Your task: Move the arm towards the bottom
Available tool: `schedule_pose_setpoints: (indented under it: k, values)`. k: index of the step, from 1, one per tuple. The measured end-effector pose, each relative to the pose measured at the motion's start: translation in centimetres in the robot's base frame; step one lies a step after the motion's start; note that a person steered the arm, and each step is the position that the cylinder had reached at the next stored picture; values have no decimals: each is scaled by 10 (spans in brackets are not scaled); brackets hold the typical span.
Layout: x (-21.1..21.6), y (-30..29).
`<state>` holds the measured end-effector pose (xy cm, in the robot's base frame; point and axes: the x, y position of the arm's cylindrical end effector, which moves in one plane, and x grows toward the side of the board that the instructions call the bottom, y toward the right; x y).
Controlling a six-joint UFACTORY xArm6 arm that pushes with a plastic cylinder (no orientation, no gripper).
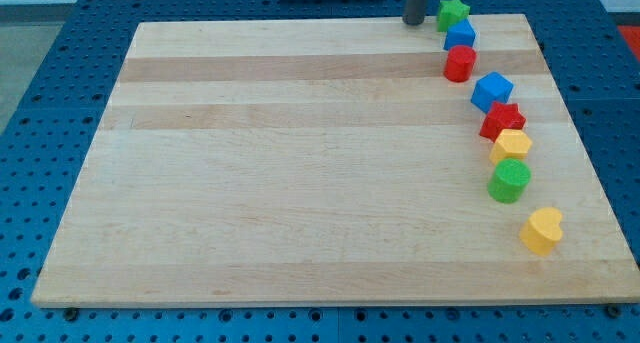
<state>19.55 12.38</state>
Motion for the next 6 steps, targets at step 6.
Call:
schedule_pose_setpoints:
  k: [6]
  values:
    - [-3, -53]
